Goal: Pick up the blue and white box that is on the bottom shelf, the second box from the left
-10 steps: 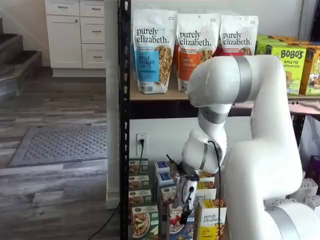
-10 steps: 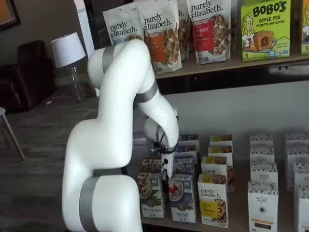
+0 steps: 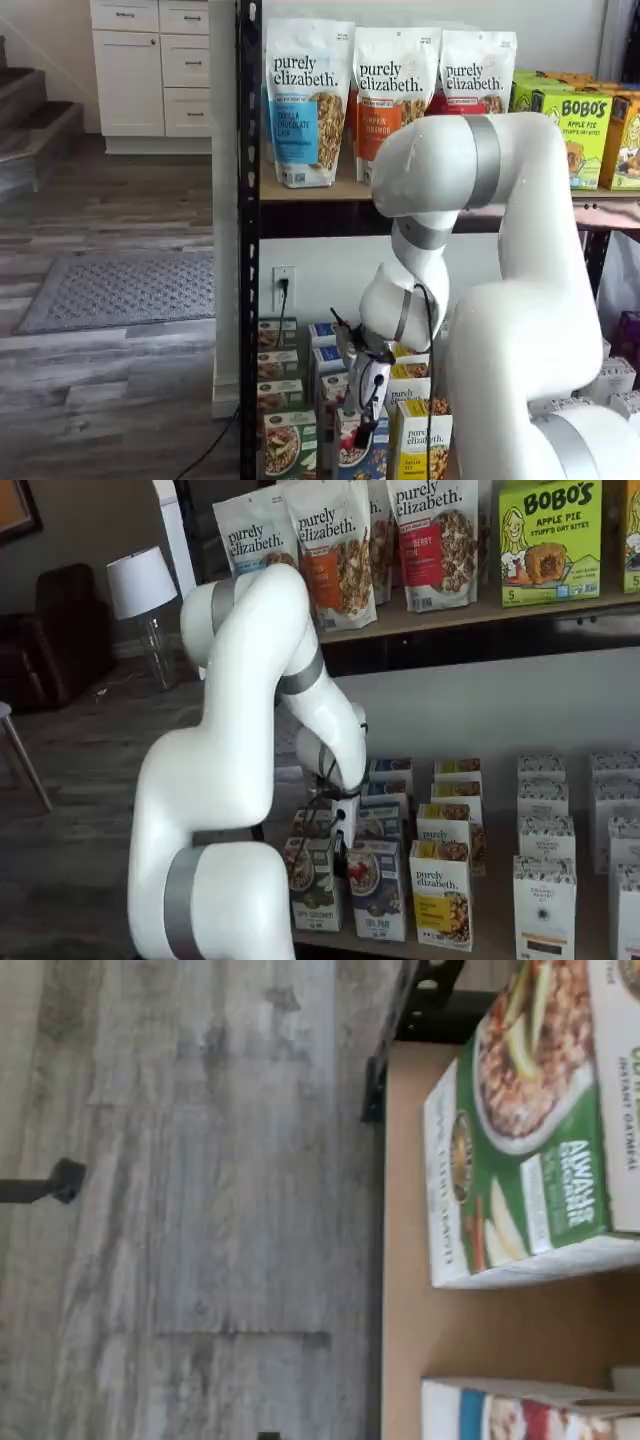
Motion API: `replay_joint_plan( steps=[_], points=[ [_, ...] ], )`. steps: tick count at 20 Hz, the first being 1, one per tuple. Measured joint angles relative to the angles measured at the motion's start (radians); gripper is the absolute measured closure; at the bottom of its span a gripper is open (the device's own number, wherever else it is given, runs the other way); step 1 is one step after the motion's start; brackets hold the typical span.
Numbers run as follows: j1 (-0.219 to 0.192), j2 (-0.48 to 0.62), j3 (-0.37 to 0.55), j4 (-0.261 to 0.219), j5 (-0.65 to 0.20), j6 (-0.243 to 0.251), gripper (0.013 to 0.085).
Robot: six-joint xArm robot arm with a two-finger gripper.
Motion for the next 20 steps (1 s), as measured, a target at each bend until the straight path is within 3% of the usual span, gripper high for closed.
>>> replay_joint_plan(
  steps=[5, 11, 14, 20],
  points=[
    [0.007, 0.01, -0.006, 0.106, -0.045, -0.091, 0.013],
    [0.004, 0.033, -0.037, 0.143, -0.067, -0.126, 0.013],
    [0.0, 0.052, -0.061, 0.144, -0.077, -0.129, 0.013],
    [-0.013, 0.099, -0.119, 0.09, -0.071, -0.092, 0.013]
  ],
)
